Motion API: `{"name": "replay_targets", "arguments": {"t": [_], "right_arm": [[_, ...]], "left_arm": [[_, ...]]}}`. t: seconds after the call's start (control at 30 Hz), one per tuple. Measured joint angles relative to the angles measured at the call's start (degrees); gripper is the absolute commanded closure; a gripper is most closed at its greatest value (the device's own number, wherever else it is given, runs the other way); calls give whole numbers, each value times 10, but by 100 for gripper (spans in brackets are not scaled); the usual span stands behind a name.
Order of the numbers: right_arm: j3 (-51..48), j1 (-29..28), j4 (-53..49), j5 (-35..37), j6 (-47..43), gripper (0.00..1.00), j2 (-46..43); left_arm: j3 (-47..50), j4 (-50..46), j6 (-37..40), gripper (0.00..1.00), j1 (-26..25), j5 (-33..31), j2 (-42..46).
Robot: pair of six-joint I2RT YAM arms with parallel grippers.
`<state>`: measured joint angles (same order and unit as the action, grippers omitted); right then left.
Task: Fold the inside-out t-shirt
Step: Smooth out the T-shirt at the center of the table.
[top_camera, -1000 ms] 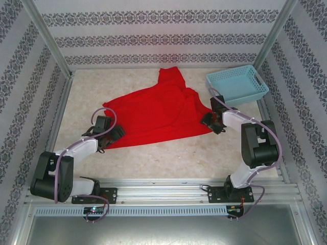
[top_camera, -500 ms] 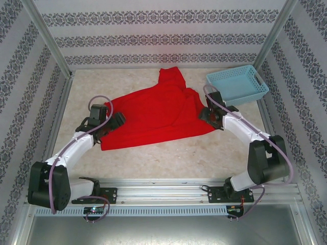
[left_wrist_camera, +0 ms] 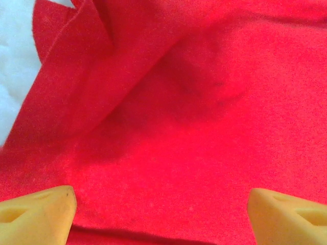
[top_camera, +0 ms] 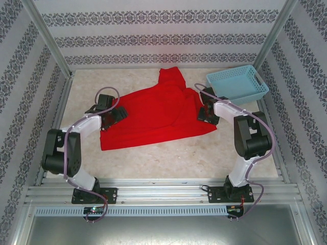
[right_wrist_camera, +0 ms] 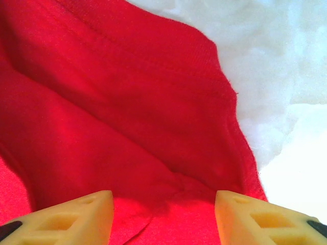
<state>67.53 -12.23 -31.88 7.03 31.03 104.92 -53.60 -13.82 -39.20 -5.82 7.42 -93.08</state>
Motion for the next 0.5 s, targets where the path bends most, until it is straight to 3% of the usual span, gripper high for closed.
{"name": "replay_targets", "arguments": {"t": [0.2, 0.5], "right_arm": [[5, 1, -12, 15, -6, 49, 15], [19, 1, -20, 20, -19, 85, 33]], "left_arm": [[-9, 10, 0, 13, 13, 5, -55], [-7, 32, -3, 11, 33, 12, -58]]}}
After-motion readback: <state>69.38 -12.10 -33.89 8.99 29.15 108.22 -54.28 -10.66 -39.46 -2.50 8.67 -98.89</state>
